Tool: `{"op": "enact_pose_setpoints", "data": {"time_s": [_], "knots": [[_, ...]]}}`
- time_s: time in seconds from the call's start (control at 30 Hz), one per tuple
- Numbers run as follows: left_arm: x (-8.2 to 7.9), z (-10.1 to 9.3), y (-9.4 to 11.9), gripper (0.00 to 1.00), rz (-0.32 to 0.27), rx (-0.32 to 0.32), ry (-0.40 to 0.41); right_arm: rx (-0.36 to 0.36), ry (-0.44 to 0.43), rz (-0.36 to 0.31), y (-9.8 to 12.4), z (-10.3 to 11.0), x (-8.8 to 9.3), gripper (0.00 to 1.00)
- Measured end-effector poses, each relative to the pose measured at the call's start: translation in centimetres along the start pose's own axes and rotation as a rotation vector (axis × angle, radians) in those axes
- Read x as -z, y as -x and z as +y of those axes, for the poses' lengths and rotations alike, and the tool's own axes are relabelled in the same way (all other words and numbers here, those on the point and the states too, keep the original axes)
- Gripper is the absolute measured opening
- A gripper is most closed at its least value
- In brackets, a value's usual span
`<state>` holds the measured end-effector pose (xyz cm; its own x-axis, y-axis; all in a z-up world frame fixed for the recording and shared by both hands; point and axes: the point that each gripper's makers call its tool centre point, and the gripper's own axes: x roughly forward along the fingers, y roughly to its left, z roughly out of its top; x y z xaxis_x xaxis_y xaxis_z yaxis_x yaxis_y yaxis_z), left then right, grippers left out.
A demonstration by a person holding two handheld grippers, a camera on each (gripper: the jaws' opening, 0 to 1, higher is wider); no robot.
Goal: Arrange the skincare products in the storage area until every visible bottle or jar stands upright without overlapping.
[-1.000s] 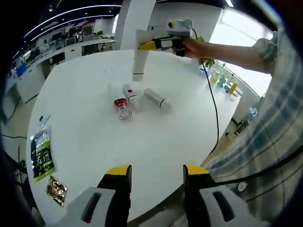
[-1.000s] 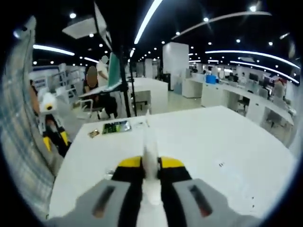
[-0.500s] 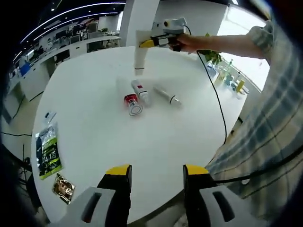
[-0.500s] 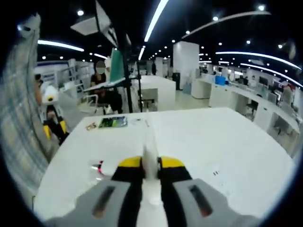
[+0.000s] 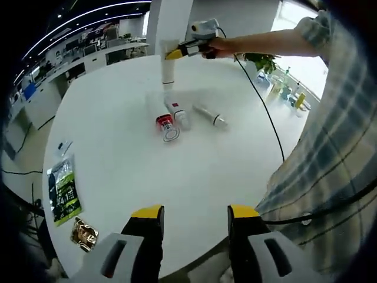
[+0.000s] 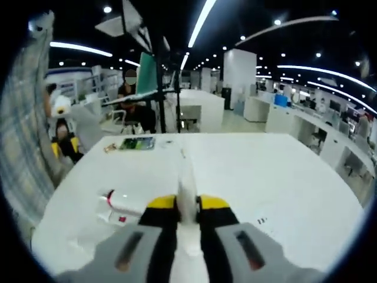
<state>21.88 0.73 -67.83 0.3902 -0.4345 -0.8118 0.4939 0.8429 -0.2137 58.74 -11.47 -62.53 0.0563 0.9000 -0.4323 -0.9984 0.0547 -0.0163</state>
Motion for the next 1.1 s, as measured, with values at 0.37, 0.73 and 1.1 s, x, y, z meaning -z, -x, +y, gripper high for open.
{"op": "enact_pose_setpoints", "data": {"time_s": [0.37,0.73,1.1], "knots": [[0.3,-0.2,-0.2,0.44,0.012,-0.015,-0.017,-0.061,-0.009,-0.037,0.2,0.3,0.6,0.12],[0.6,-0.6,-0.7,0.44,0.029,-0.009,-0.029,-0.045,-0.002,0.002,1.1,-0.2,1.3,0.14],[0.9,-0.9,-0.6,0.44,0.025,-0.012,-0.031,0.021,-0.059,0.021,1.9,-0.7,2.4,0.3]]}}
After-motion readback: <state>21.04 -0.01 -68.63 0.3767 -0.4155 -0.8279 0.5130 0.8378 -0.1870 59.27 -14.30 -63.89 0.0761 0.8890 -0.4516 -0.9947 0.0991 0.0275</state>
